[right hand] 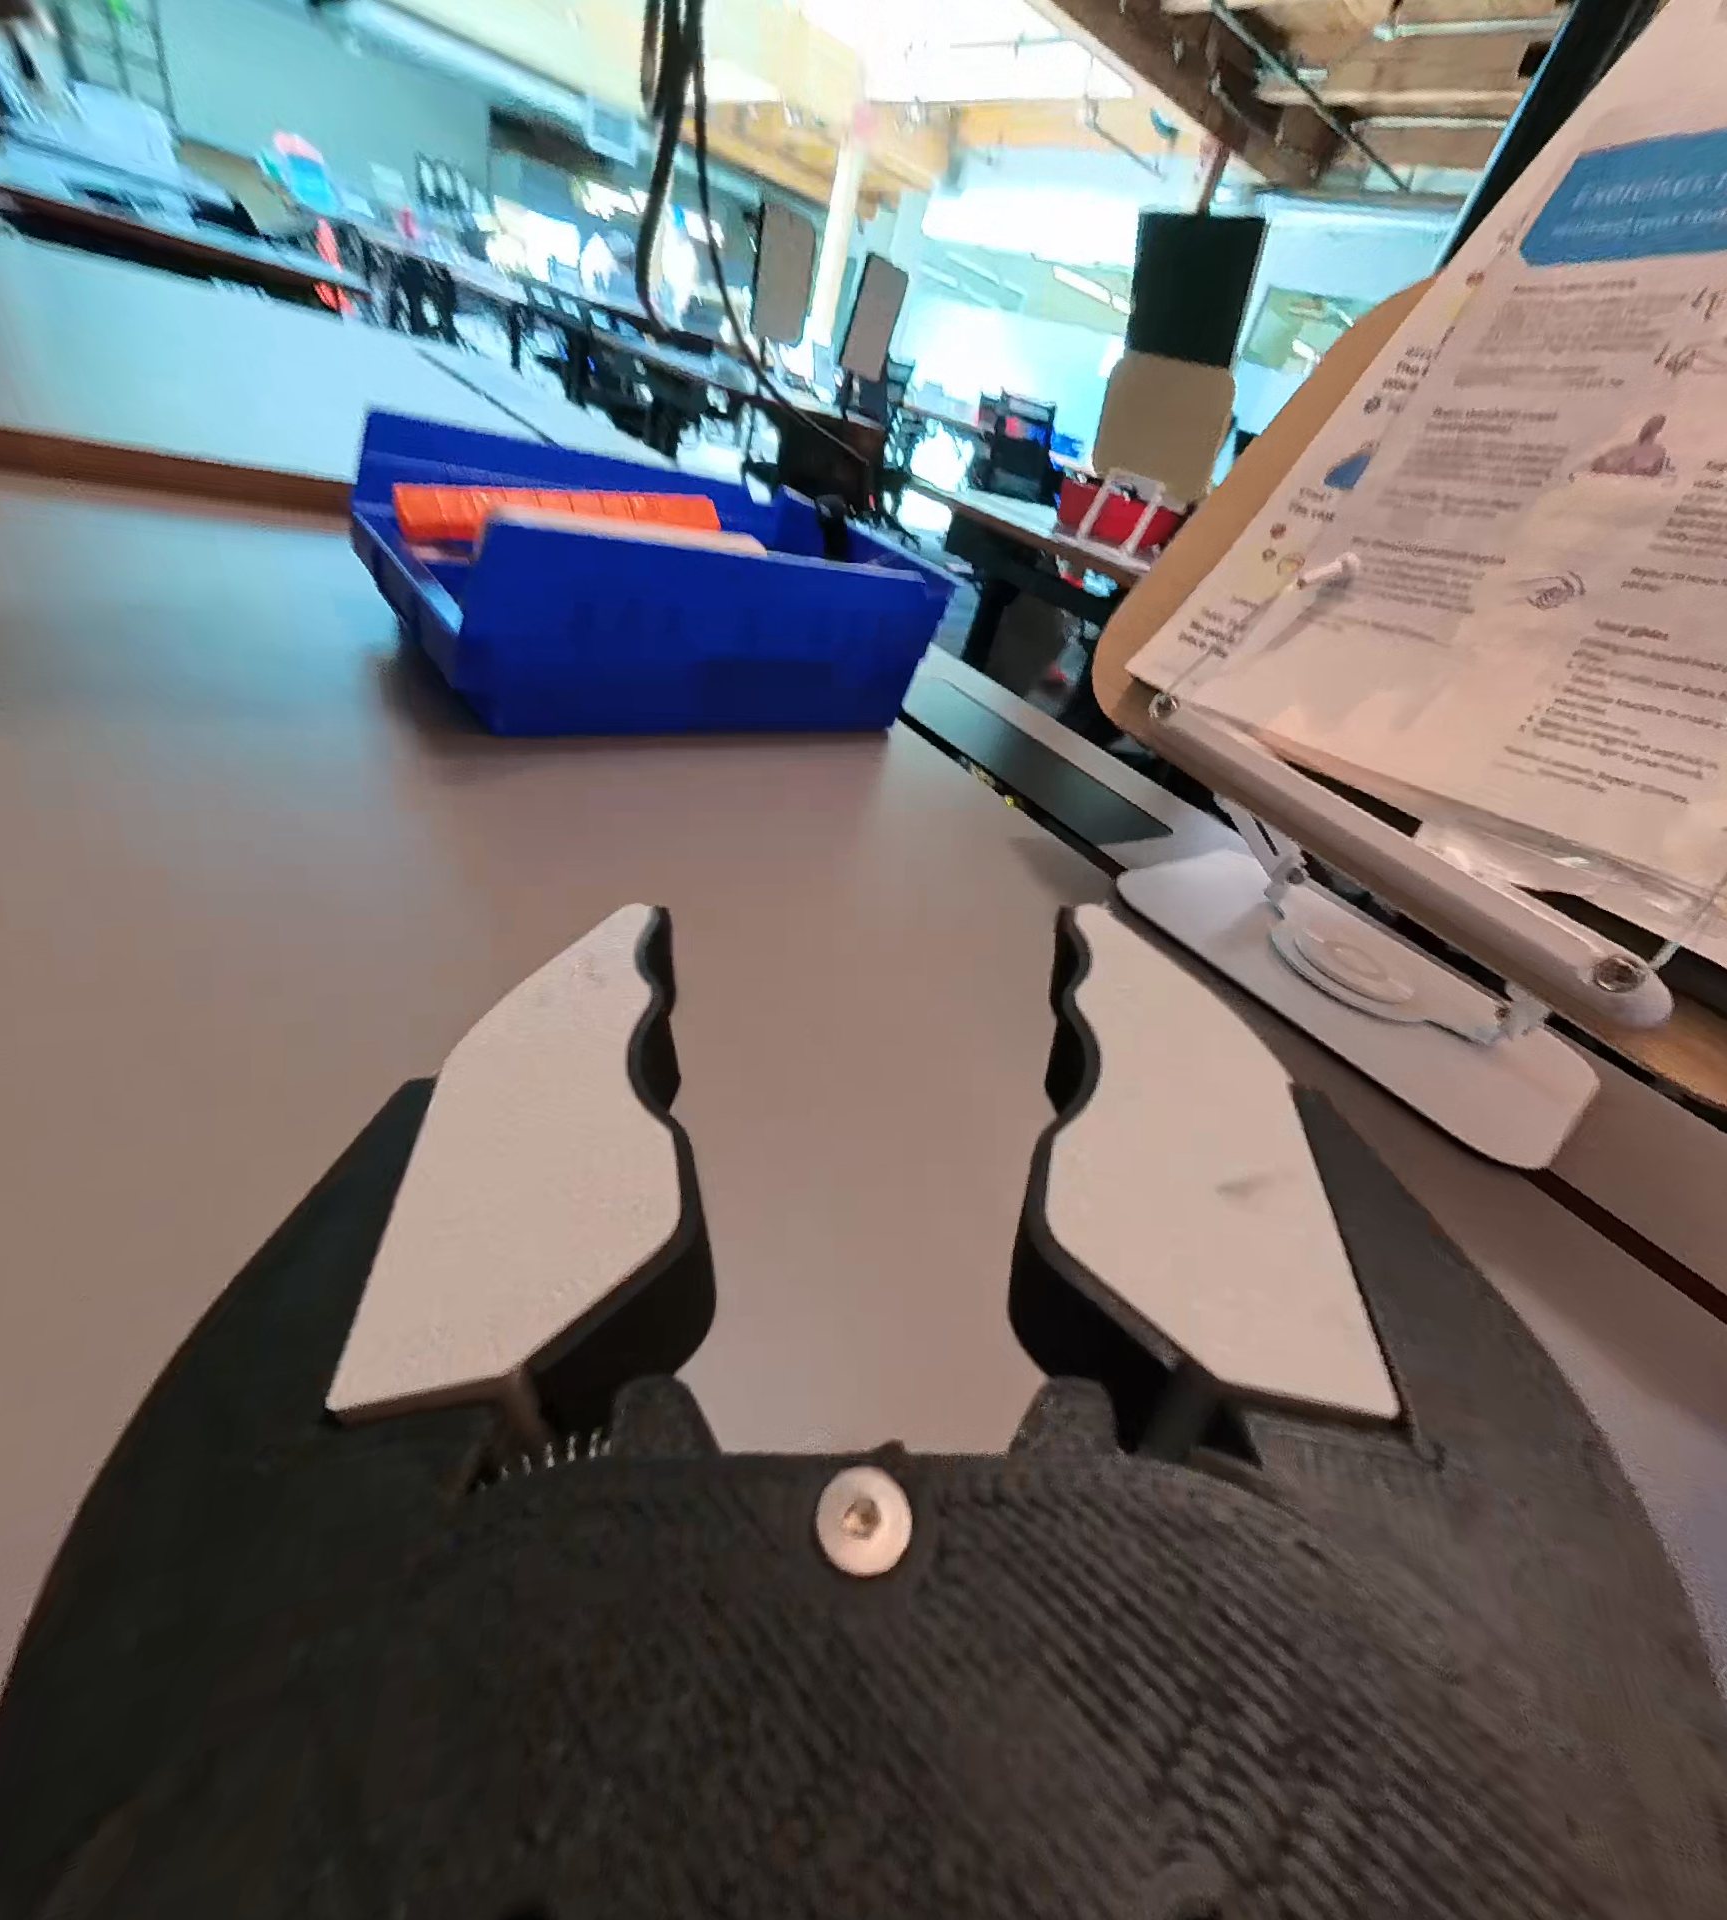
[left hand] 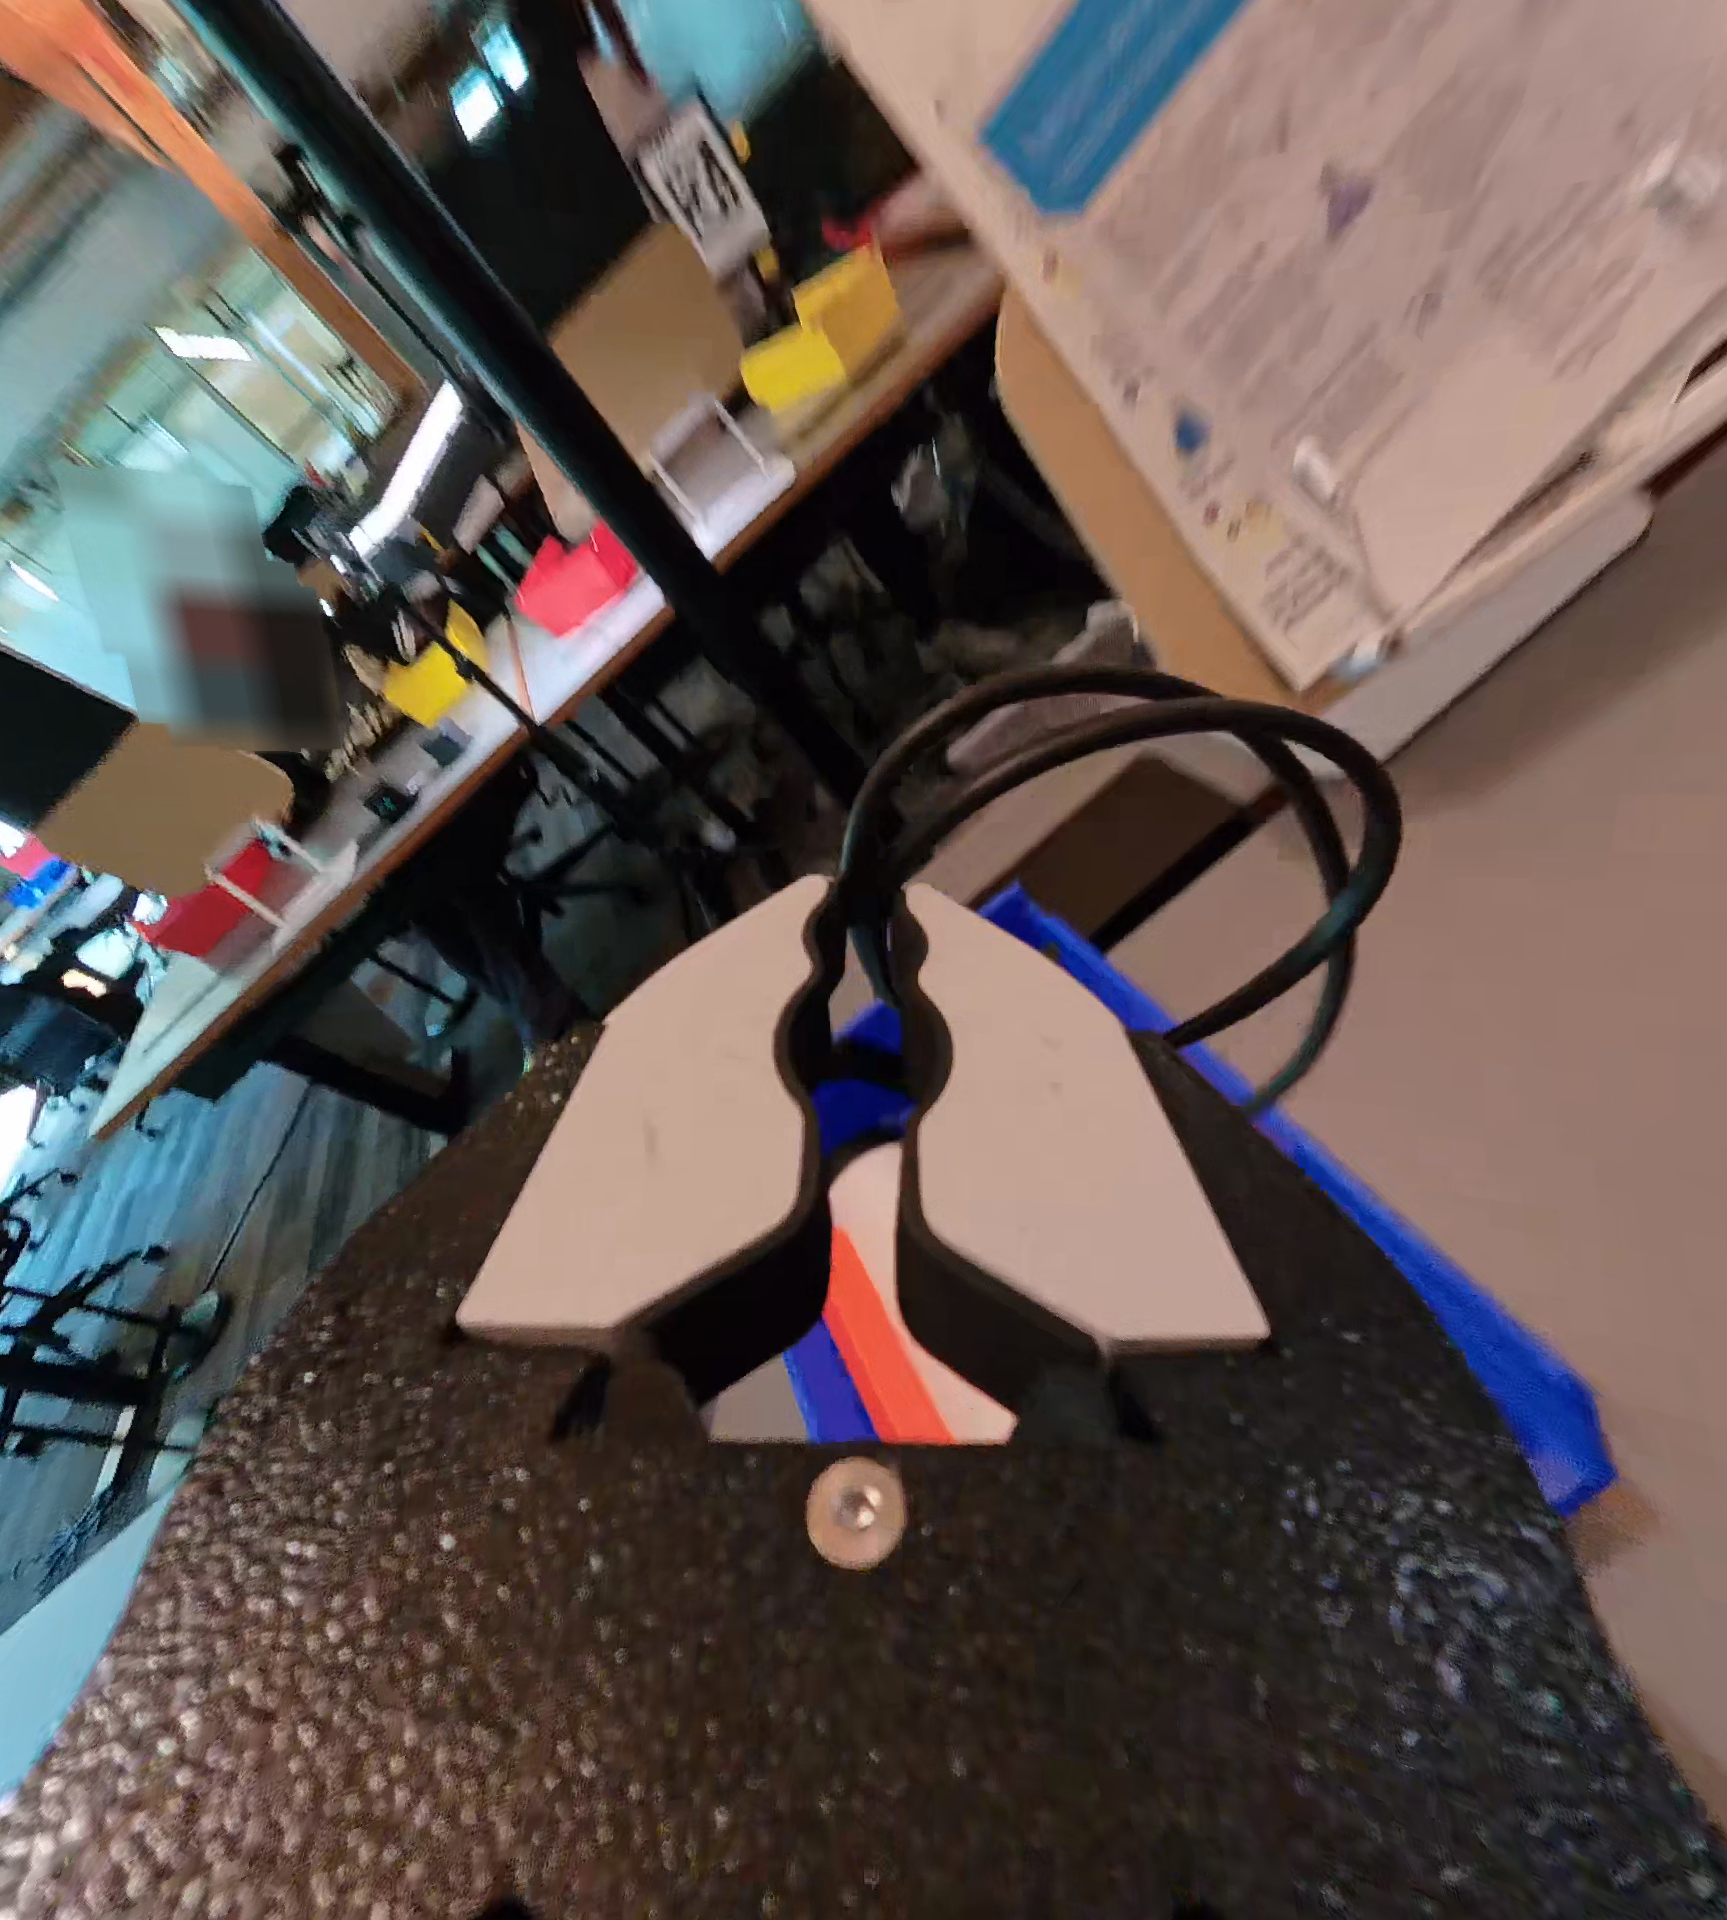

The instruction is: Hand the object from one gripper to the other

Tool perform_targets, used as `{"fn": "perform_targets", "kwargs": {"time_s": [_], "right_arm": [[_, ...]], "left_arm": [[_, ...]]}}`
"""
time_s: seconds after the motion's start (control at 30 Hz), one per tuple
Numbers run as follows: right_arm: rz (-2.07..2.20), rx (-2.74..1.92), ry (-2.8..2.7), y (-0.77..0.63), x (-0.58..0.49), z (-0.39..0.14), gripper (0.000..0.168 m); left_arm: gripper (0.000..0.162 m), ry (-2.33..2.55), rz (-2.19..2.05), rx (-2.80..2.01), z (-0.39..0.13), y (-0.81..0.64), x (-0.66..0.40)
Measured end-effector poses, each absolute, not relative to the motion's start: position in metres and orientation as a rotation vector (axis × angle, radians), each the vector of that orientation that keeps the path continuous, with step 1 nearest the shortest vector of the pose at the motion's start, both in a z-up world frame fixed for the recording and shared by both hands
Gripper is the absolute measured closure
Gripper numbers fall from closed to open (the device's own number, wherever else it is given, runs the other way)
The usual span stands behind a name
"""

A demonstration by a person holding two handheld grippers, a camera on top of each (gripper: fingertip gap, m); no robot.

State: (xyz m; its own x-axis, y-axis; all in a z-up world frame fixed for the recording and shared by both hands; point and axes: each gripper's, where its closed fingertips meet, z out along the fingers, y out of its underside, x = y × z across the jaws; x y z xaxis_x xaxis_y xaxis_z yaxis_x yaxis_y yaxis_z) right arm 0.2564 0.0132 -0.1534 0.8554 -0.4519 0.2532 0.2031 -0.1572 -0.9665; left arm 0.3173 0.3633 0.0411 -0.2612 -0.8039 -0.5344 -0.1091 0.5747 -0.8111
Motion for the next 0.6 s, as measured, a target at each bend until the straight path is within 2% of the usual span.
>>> {"fn": "perform_targets", "kwargs": {"time_s": [0.13, 0.17, 0.27, 0.37, 0.5, 0.6], "right_arm": [[-0.404, -1.480, 0.249, 0.026, 0.245, -0.123, 0.074], [-0.342, -1.420, 0.246, 0.030, 0.238, -0.110, 0.072], [-0.267, -1.286, 0.173, 0.045, 0.221, -0.062, 0.079], [-0.305, -1.307, 0.090, 0.060, 0.213, -0.010, 0.076], [-0.319, -1.301, 0.046, 0.070, 0.201, 0.053, 0.082], [-0.395, -1.366, 0.067, 0.075, 0.210, 0.063, 0.089]], "left_arm": [[0.154, 1.552, -1.096, -0.667, 0.074, 0.311, 0.273], [0.154, 1.496, -1.186, -0.659, 0.077, 0.296, 0.263], [0.154, 1.403, -1.458, -0.611, 0.071, 0.241, 0.244], [0.154, 1.420, -1.600, -0.542, 0.052, 0.186, 0.244], [0.154, 1.444, -1.573, -0.516, 0.041, 0.147, 0.257], [0.154, 1.469, -1.474, -0.483, 0.039, 0.132, 0.270]]}}
